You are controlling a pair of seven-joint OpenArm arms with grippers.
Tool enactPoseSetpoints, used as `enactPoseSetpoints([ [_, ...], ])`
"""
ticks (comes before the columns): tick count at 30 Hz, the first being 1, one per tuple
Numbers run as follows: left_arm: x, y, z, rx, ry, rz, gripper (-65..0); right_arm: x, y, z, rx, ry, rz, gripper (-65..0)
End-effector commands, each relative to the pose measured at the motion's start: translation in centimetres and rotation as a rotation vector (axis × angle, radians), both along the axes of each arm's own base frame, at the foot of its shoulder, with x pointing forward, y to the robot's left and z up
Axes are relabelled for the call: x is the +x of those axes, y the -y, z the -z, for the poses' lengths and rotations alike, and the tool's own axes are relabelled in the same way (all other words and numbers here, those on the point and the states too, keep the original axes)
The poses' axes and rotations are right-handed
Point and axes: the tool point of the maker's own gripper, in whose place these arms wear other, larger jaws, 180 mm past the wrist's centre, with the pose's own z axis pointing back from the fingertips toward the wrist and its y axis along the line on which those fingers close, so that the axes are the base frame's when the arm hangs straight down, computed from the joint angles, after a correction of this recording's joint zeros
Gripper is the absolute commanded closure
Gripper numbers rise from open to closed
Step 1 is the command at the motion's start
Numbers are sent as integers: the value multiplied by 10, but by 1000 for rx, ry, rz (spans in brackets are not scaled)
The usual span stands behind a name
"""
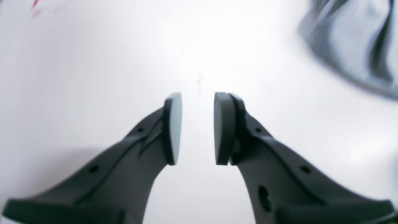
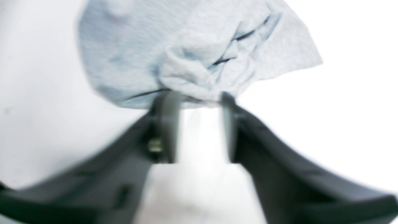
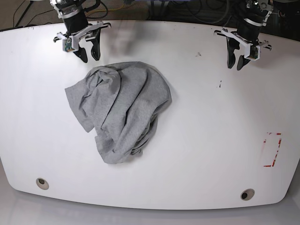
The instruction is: Layout the t-shirt on the table in an organized manner, then fold the t-shirt properly
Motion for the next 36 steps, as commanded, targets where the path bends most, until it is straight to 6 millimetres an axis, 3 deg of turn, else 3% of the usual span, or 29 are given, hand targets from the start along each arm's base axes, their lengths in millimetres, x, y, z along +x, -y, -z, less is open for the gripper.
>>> enactPoseSetpoints([
  [1,11,13,-14,-31,62,33,-171,18,5,-15,-9,57,4,-320],
  [5,18,31,-17,-62,82,73,-171,42,10,-24,-31,87,9,-323],
  [10,27,51,-22,-95,107,120,-172,69,34,-33,-69,92,67,-325],
  [17,31,66,-27,-119,124,155,-172,102,71,-23,-78,15,159,-325],
  [26,31,62,-27,-94,122,179,-172,124,91,25,1,-107,225,-327],
  [31,31,60,-26,-81,119,186,-172,123,98,42,13,-156,231,-327],
  [36,32,59,-27,-78,123,186,-172,118,90,57,31,-191,190,-327],
])
